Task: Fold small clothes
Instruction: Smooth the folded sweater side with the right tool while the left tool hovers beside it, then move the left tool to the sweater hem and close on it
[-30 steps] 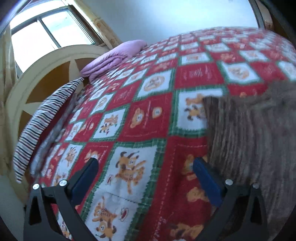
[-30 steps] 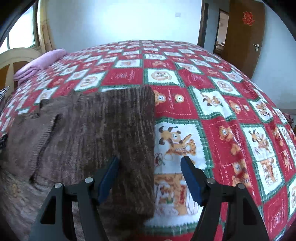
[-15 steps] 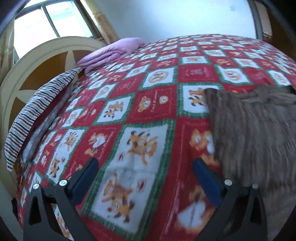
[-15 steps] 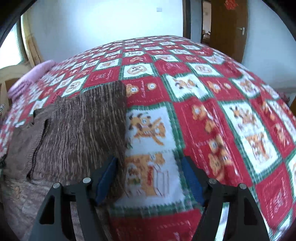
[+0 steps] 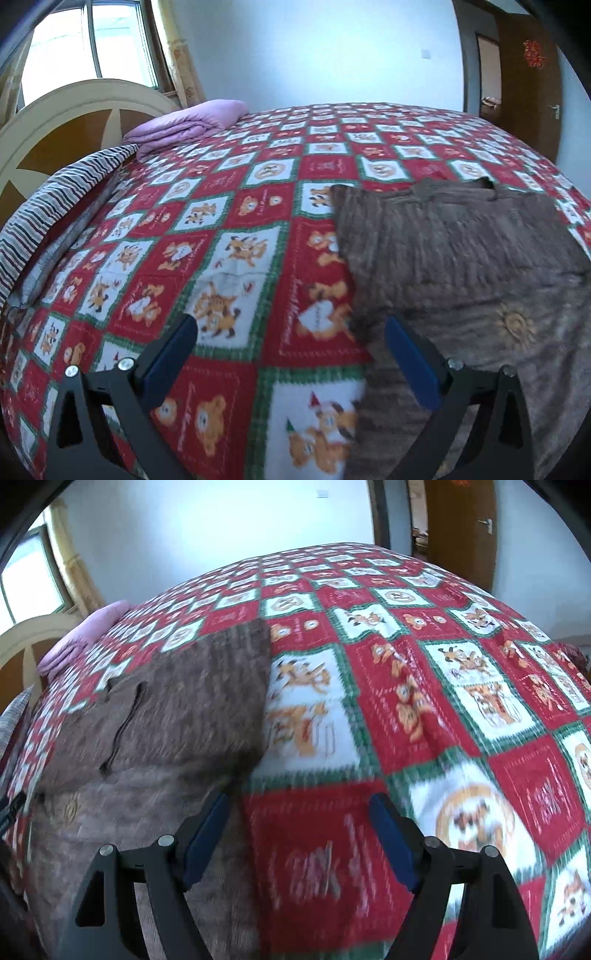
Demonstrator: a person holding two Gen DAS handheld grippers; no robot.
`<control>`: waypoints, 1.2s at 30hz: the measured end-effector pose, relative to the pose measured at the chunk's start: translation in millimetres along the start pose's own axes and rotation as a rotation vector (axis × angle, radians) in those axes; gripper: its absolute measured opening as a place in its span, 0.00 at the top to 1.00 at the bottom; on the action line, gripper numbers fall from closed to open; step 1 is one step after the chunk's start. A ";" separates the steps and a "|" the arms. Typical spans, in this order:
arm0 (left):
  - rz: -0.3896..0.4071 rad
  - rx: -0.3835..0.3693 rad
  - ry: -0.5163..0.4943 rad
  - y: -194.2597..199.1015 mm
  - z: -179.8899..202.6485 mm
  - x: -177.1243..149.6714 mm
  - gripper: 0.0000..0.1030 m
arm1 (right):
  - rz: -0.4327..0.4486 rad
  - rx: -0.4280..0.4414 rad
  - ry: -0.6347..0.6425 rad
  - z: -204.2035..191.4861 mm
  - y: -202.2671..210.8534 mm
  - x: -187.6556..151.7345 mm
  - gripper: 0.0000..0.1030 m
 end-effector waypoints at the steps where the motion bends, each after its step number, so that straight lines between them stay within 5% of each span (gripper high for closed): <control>1: 0.008 0.002 -0.013 4.1 2.1 -2.8 0.00 | 0.004 0.009 0.011 -4.1 6.6 -6.8 0.23; 36: -0.049 -0.075 -0.142 83.1 7.4 -111.4 0.00 | -0.064 0.085 0.129 -55.0 74.7 -121.2 0.23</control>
Point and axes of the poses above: each gripper's, at about its wrist camera, not at the fingertips, and y roughly against the way its jaws point, z to its right, x to its top, the point moved 6 cm from there along -y, roughly the way its jaws point, and after that the axes turned 5 degrees about y, right-handed, at the moved point
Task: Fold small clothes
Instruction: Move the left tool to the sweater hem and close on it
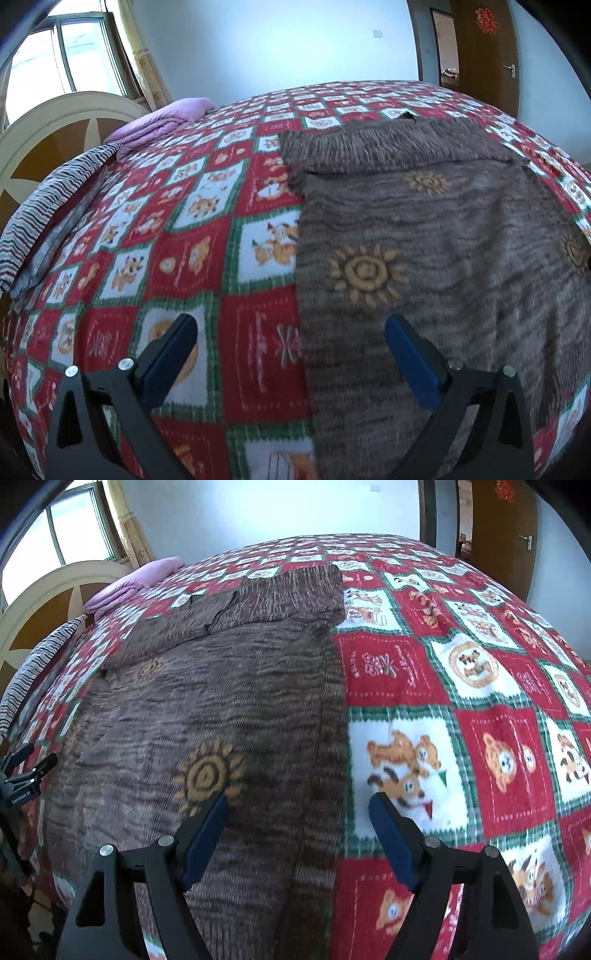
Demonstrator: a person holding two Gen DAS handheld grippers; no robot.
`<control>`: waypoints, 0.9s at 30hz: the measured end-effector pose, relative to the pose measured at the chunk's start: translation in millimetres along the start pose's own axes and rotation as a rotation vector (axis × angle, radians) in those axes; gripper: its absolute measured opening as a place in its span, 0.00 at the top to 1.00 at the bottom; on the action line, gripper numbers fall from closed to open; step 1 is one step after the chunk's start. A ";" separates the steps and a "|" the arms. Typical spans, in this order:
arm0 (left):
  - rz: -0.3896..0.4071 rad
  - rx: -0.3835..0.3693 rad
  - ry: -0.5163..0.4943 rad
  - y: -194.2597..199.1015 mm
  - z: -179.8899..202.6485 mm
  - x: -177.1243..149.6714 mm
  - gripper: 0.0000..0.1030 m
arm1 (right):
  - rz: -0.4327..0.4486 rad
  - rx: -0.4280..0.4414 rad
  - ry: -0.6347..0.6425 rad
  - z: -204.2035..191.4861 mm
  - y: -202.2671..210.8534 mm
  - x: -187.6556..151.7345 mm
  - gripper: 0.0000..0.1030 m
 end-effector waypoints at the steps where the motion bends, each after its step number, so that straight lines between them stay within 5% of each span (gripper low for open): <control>1: -0.005 0.000 -0.001 0.7 0.0 -2.7 0.00 | -0.004 0.003 -0.001 -0.9 1.0 -3.0 0.23; 13: -0.037 -0.014 -0.023 13.8 -1.3 -30.7 0.00 | -0.015 -0.020 0.038 -13.1 12.0 -33.2 0.23; 19: -0.075 -0.082 -0.007 22.8 1.9 -45.4 0.01 | -0.017 -0.016 0.025 -15.3 18.8 -47.7 0.23; 27: -0.140 -0.241 0.058 39.0 -0.6 -72.6 0.30 | -0.021 0.007 0.004 -14.7 32.6 -75.9 0.23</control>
Point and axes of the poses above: each gripper's, at about its wrist camera, not at the fingertips, and y roughly against the way its jaws point, z to its right, x to its top, the point moved 6 cm from there along -y, roughly the way its jaws point, and after that the axes turned 5 degrees about y, right-handed, at the moved point
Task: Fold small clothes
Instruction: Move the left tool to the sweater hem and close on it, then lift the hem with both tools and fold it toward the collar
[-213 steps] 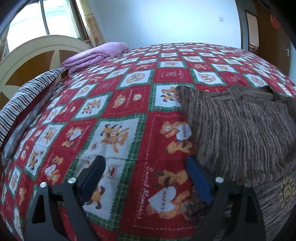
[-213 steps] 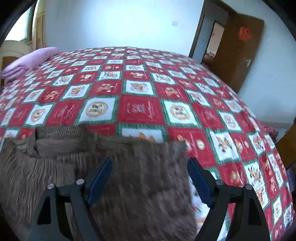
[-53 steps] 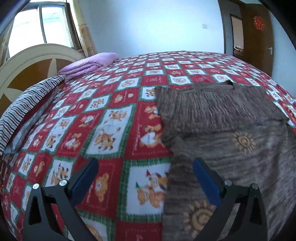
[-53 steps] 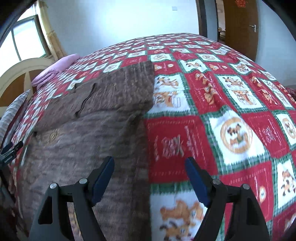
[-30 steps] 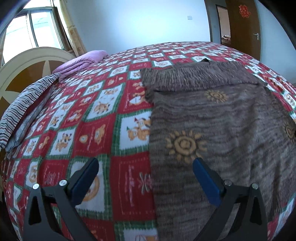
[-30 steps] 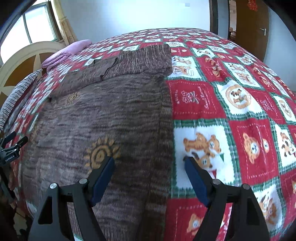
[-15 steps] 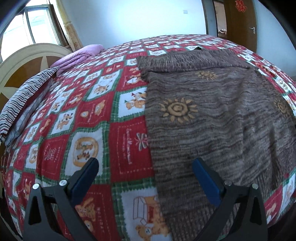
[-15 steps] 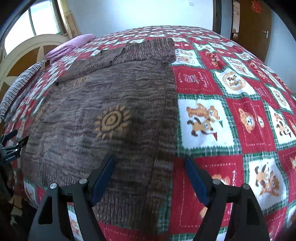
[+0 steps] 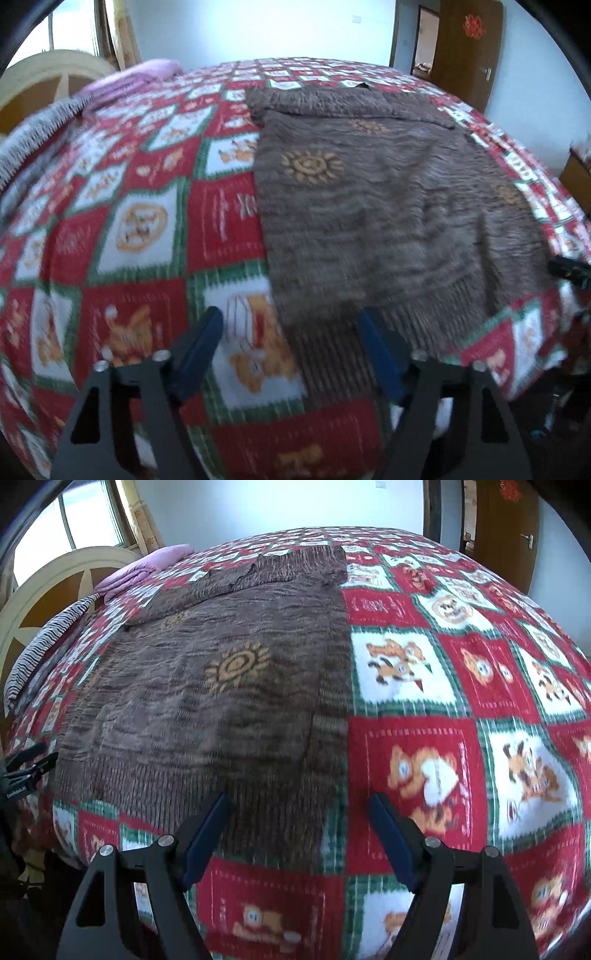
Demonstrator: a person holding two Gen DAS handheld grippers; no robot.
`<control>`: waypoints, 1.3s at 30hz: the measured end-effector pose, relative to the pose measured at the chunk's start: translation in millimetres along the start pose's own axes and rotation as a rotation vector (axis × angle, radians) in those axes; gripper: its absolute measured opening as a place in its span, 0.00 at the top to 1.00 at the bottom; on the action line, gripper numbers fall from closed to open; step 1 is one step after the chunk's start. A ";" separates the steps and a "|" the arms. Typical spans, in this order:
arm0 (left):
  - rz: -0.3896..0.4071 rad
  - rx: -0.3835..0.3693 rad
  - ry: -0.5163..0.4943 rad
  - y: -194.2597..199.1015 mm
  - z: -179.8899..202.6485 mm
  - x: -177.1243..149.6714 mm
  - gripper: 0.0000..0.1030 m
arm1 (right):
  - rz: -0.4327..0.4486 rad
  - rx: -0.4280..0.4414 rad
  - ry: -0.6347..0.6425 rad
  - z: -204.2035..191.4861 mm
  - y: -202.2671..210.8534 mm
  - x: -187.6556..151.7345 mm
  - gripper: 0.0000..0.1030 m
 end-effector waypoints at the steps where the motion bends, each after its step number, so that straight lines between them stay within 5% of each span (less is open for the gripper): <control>1: -0.008 -0.020 0.013 1.5 -0.5 -2.8 0.34 | 0.005 0.007 -0.014 1.6 1.9 -4.2 0.23; 8: -0.021 -0.091 0.051 1.3 6.8 -8.8 0.58 | 0.020 0.022 -0.040 3.8 5.4 -8.5 0.23; 12: -0.019 -0.131 0.030 1.3 17.1 -12.2 0.89 | 0.030 0.031 -0.032 -0.5 5.5 -9.5 0.23; 16: 0.004 -0.113 0.019 9.0 14.4 -9.4 0.92 | 0.036 0.036 -0.011 -4.3 5.5 -10.0 0.25; 18: 0.029 -0.109 0.030 16.0 8.5 -3.6 0.92 | 0.033 0.037 -0.009 -3.1 6.9 -9.8 0.40; 23: 0.072 -0.109 0.030 23.4 3.4 4.5 0.92 | 0.031 0.054 -0.010 -3.8 8.9 -11.2 0.46; 26: 0.043 -0.105 0.030 11.8 3.0 -1.6 0.92 | 0.020 0.070 0.001 -6.7 7.5 -12.3 0.68; 38: 0.034 -0.102 0.049 2.3 -0.9 -6.6 0.86 | 0.014 0.101 0.001 -10.7 5.5 -14.8 0.69; 39: 0.040 -0.108 0.036 4.8 -0.1 -5.5 0.92 | 0.017 0.116 0.000 -11.6 7.1 -14.0 0.94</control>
Point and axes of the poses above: each gripper's, at about its wrist camera, not at the fingertips, and y roughly against the way its jaws point, z to its right, x to its top, the point moved 6 cm from there along -y, roughly the way its jaws point, and after that the axes turned 5 degrees about y, right-handed, at the moved point
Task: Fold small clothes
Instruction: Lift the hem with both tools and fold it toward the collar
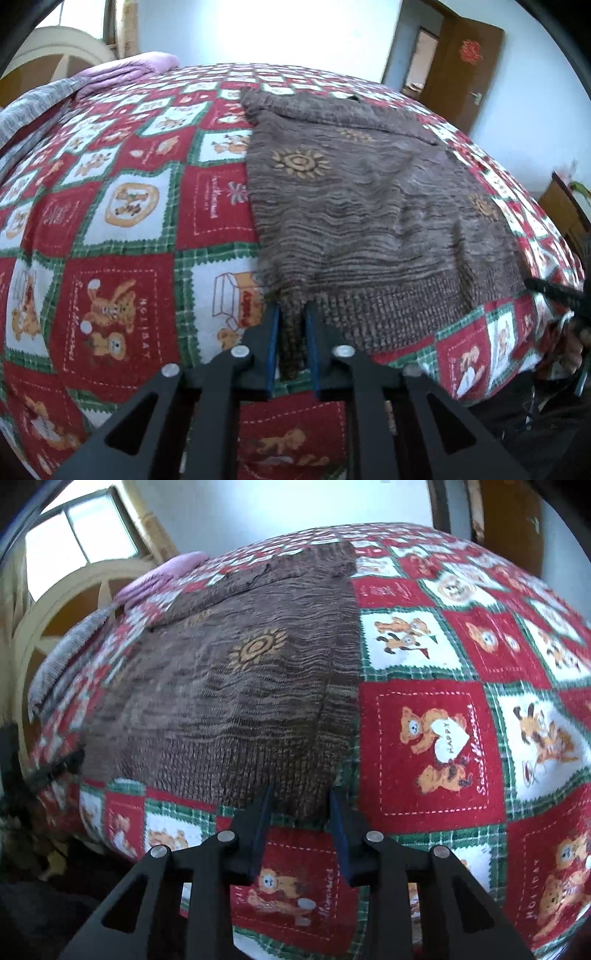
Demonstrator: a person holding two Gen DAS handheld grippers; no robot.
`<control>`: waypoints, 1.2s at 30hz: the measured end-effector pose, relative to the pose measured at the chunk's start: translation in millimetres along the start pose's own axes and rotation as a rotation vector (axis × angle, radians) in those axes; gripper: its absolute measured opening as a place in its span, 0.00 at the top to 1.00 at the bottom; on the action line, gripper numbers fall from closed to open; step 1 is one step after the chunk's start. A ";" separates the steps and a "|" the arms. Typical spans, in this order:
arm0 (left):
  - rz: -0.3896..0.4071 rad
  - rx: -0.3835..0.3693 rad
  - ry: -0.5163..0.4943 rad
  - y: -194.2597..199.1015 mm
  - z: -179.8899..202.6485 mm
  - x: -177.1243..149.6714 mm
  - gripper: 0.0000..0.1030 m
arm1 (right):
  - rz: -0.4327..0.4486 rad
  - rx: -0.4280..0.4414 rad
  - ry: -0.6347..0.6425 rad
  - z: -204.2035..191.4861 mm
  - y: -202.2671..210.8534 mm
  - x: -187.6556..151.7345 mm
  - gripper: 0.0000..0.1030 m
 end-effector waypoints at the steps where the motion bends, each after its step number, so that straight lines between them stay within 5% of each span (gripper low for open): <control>1: 0.031 -0.001 -0.004 6.9 -0.1 3.5 0.92 | 0.004 0.017 -0.004 -0.1 2.2 1.2 0.96; 7: 0.087 -0.042 -0.022 28.2 3.5 17.8 0.92 | 0.183 0.071 -0.090 28.6 63.0 28.9 0.96; 20: 0.128 -0.122 0.008 43.5 8.5 62.7 0.92 | 0.368 0.146 -0.109 19.8 108.5 78.0 0.96; 36: 0.241 -0.088 0.078 23.3 -5.0 168.8 0.93 | 0.475 0.142 -0.103 17.8 96.7 197.7 0.96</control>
Point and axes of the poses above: each gripper's, at about its wrist camera, not at the fingertips, and y roughly against the way its jaws point, z to its right, x to its top, the point moved 6 cm from there along -y, roughly the way its jaws point, and after that the axes turned 5 degrees about y, right-handed, at the moved point
